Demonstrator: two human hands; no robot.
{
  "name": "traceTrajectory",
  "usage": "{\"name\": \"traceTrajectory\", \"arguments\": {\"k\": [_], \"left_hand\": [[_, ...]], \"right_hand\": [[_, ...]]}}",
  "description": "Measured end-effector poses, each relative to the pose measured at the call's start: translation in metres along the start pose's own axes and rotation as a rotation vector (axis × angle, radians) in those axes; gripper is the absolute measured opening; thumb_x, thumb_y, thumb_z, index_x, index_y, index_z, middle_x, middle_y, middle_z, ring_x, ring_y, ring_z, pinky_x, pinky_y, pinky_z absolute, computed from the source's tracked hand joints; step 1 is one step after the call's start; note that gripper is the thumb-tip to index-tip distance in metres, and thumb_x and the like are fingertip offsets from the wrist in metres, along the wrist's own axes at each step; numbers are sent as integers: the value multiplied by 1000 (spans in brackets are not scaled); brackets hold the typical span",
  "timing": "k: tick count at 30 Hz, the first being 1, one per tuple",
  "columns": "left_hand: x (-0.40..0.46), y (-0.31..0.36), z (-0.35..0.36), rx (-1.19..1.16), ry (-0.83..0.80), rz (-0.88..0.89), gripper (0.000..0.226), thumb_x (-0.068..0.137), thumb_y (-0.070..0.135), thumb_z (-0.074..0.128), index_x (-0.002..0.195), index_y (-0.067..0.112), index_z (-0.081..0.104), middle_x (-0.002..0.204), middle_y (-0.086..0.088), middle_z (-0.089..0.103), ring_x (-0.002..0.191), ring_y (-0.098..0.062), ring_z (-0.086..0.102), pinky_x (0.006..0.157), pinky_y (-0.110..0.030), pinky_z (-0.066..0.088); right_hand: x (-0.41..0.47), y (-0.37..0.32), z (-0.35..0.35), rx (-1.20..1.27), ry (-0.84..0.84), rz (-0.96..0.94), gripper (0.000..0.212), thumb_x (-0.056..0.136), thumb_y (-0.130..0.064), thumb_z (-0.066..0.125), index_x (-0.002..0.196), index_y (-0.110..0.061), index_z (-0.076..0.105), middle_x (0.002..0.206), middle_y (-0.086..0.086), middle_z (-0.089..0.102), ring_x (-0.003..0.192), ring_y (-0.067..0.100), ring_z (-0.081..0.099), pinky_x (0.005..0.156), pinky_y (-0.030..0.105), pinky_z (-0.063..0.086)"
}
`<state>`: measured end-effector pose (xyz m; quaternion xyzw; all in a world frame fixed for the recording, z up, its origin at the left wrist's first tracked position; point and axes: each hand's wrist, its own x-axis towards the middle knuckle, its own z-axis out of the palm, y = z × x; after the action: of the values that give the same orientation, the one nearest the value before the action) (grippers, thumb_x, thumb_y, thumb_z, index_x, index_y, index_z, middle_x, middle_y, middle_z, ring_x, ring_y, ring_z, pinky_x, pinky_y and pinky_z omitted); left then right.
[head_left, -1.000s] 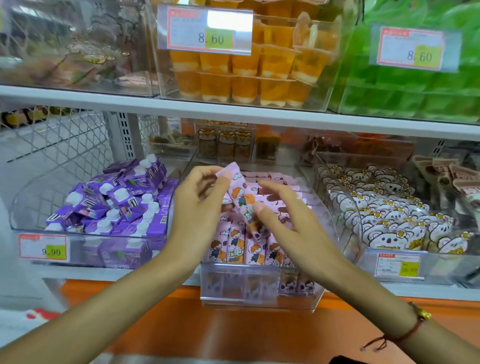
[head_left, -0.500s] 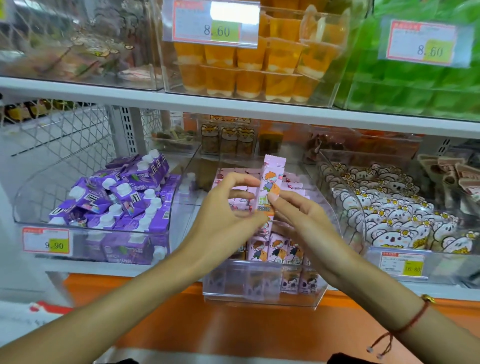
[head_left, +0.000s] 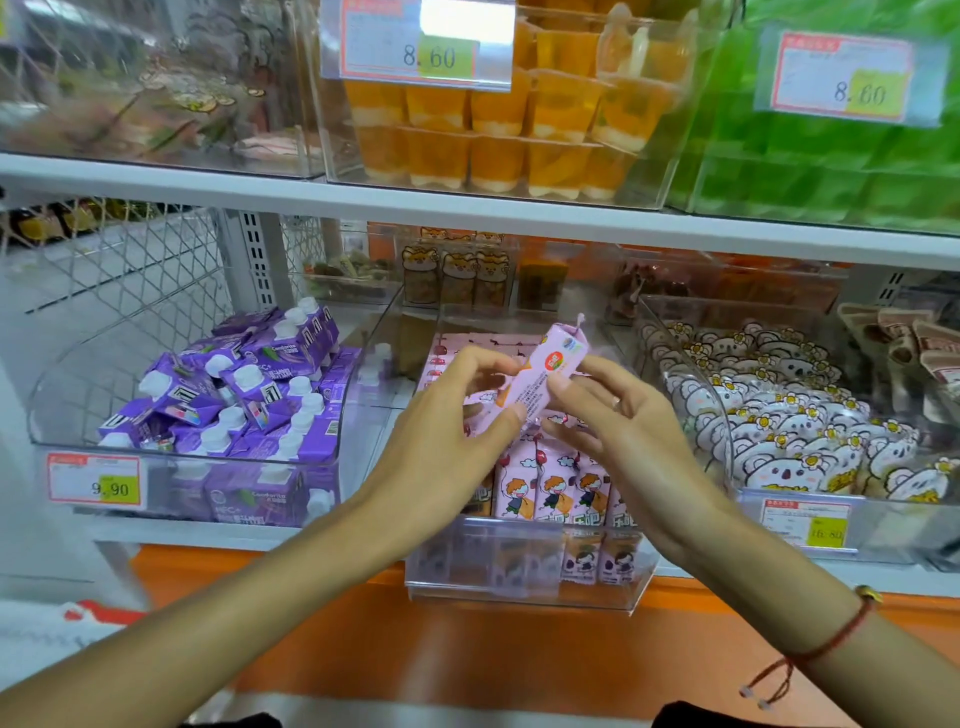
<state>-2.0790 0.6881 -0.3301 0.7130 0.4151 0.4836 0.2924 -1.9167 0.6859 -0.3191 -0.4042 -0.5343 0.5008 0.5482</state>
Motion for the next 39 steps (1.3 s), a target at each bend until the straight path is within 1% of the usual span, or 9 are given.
{"name": "traceTrajectory", "arguments": {"k": [5,7,11,14,18,22,27,33,39], "left_hand": [[0,3,-3,74,72,58,39,75,37,78,109,35,58,108,25,61,97,5,57,79,-16,50],[0,4,-2,82,61,57,44,73,39,80,111,35,59,105,23,64,92,3,60,75,-17,52],[2,4,-5,26,44,44,39,81,30,74,114,40,56,103,25,64,93,3,62,76,-17,53],[2,6,-7,-24,21,63,46,84,21,71,119,42,51,108,22,64,100,5,62,82,-13,51],[3,8,-11,-24,68,163,40,83,2,70,115,24,60,112,16,65,110,1,59,91,-14,48],[5,10,-15,-13,91,236,42,82,-9,66,108,23,63,111,17,65,110,1,59,95,-13,45],[4,11,-15,-25,33,220,36,82,-2,70,110,20,62,111,15,65,110,1,59,96,-15,44],[8,17,-16,-140,-3,-10,28,84,25,69,108,35,60,104,18,68,93,2,67,81,-15,53],[11,22,-14,-382,-3,-402,32,87,32,66,116,20,61,82,4,75,62,-4,68,54,-19,56]], "right_hand": [[0,2,0,-91,159,-32,37,70,-30,78,102,-15,66,98,5,72,90,16,70,79,29,57],[-1,2,1,-117,141,-57,44,64,-36,77,100,-15,66,95,1,73,86,13,71,72,25,57],[-2,0,-1,-100,81,-86,37,74,-36,71,105,-18,67,97,-5,70,82,4,68,70,18,54],[-3,-5,-6,-163,-2,-159,38,79,-37,65,116,-29,62,110,-13,68,96,1,66,78,16,53],[-7,-8,-6,-226,-124,-310,35,82,-18,68,115,-30,59,119,-14,64,113,2,59,88,15,49],[-8,-6,-5,-253,-176,-365,40,81,10,66,104,-21,58,119,-4,64,117,8,57,96,21,47],[-8,-6,-6,-225,-147,-343,40,81,10,66,104,-22,59,113,-10,66,113,6,59,93,20,49],[-7,-11,-6,-264,-105,-238,46,84,-27,64,129,-29,55,116,-12,67,112,2,59,90,18,50],[-5,-12,0,-244,-56,6,28,85,-34,66,111,-22,66,97,15,73,91,29,69,74,24,56]]}}
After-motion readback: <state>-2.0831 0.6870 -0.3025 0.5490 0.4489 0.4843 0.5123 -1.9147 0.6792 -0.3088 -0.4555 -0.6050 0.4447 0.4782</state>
